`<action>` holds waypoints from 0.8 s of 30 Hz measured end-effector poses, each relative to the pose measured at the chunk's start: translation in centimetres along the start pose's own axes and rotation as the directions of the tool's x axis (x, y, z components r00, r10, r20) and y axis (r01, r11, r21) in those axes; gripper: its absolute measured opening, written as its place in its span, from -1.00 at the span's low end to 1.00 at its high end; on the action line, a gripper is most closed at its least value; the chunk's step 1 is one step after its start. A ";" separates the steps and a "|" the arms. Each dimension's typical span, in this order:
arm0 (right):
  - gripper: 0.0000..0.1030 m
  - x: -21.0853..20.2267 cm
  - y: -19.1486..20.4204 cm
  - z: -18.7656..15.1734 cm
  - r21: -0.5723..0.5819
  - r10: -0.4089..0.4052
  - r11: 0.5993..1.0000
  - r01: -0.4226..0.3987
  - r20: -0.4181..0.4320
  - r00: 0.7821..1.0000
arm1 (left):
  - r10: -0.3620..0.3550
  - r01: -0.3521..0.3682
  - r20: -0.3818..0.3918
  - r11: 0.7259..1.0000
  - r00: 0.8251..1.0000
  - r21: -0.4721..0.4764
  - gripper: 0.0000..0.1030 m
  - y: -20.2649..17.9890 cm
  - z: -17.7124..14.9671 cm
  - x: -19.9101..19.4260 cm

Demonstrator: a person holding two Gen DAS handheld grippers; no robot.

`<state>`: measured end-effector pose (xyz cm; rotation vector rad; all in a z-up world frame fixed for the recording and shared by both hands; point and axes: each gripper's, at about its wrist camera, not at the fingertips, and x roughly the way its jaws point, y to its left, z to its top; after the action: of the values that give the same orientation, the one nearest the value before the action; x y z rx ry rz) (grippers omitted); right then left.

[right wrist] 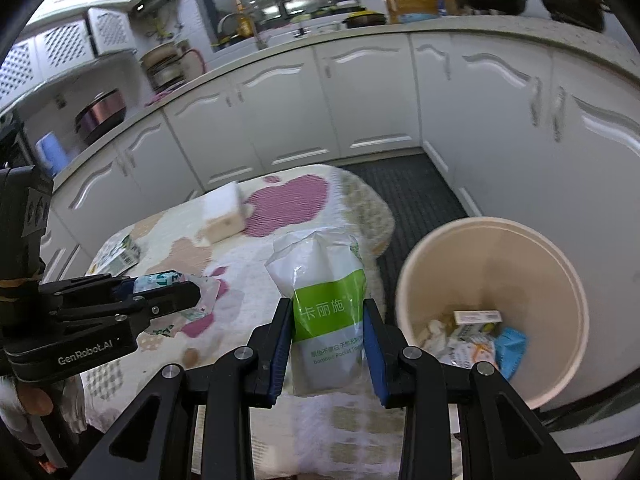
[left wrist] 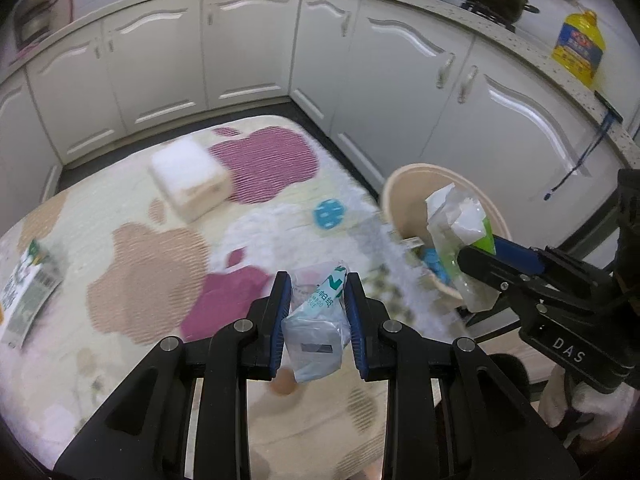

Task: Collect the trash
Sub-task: 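Carry the clear wrapper and green-labelled packet over the beige bin and open both tools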

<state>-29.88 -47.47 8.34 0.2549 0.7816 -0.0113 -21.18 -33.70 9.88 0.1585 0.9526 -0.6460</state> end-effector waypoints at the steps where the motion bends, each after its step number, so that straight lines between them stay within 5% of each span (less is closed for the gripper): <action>1: -0.37 -0.2 -0.6 0.0 0.010 -0.007 1.000 0.007 0.002 1.000 | -0.009 0.009 -0.001 1.000 1.000 0.011 -0.52 -0.8 0.4 0.3; 15: -0.37 -2.0 -9.3 -0.7 0.172 -0.142 0.975 0.140 0.000 0.990 | -0.145 0.147 -0.052 0.987 0.988 0.058 -0.52 -7.5 4.6 5.3; 24: -0.37 -1.0 -13.1 -1.7 0.227 -0.190 0.954 0.194 -0.042 0.981 | -0.273 0.275 -0.110 0.961 0.956 0.005 -0.52 -11.0 7.1 10.5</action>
<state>-33.16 -59.87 4.98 0.3982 0.8227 -0.2849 -18.20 -50.00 7.23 0.0795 1.0836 -0.9101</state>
